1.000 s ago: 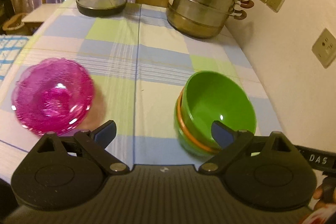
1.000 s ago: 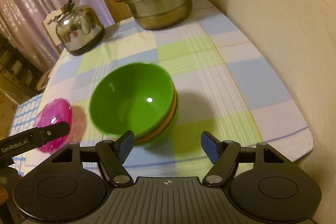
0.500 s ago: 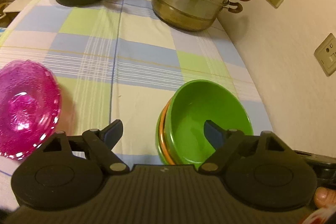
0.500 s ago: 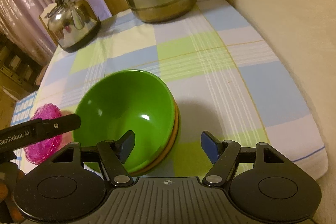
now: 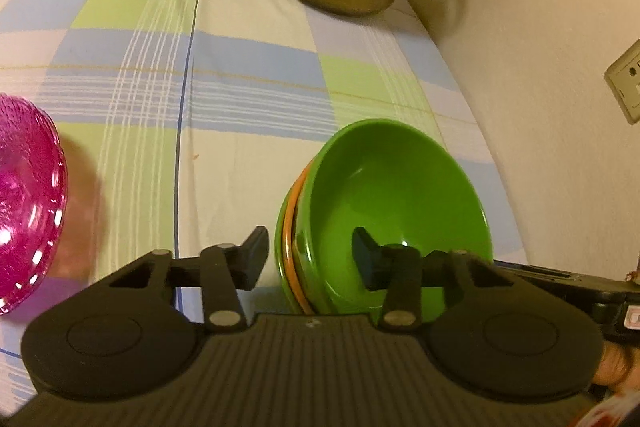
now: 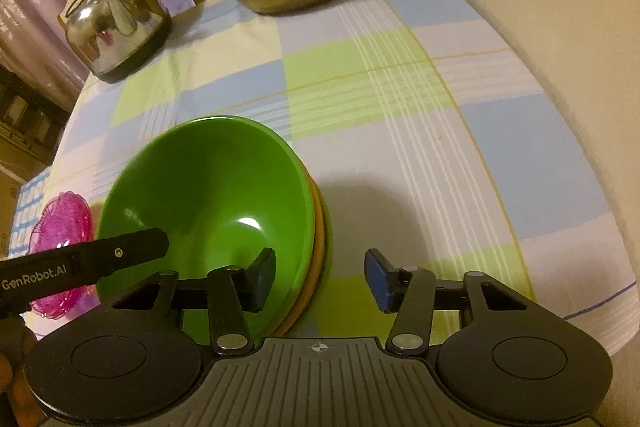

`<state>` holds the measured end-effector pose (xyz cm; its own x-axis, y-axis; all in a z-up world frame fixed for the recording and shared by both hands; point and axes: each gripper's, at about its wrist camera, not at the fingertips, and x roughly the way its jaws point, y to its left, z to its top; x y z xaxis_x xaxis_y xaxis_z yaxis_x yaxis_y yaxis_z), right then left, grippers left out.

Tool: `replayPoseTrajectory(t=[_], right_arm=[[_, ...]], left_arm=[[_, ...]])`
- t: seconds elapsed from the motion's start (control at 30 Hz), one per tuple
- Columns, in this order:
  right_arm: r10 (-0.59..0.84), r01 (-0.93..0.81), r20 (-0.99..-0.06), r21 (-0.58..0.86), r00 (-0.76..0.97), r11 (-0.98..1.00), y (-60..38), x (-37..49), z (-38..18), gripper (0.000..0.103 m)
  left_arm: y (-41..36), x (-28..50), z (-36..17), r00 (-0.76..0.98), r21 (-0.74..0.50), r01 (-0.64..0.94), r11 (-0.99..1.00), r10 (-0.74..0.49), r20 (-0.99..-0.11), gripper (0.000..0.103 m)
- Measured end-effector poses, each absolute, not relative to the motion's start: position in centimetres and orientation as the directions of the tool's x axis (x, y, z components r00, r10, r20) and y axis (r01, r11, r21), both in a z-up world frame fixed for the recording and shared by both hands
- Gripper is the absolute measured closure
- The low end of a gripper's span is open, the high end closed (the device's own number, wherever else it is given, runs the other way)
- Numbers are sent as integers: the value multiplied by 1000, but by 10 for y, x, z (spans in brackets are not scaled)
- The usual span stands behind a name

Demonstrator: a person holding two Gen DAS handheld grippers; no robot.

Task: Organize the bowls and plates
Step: 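Move both open grippers to the bowl stack and close them on its rim, then lift the bowl stack with both grippers and carry it over the pink plates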

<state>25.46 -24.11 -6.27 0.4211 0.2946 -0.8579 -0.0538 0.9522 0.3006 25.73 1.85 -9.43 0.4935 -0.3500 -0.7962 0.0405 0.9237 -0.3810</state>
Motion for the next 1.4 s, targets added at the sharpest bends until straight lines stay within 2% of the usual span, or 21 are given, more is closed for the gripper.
replayPoseTrajectory(t=[0.13,0.37,1.4], right_arm=[[303,-52,-866,308,397,950,-240,259,-69,66],[315,-49,-873,320,372,946,-236,262,-76,77],[302,-16,-891,316,339,949,-231,263,-75,81]], left_arm=[[20,261,-99,475,-380,37,924,-351,-807,73],[19,267,-107,439,-369,36,929,-347,-829,79],[16,270,-106,398,-329,68,942,-328,-857,84]])
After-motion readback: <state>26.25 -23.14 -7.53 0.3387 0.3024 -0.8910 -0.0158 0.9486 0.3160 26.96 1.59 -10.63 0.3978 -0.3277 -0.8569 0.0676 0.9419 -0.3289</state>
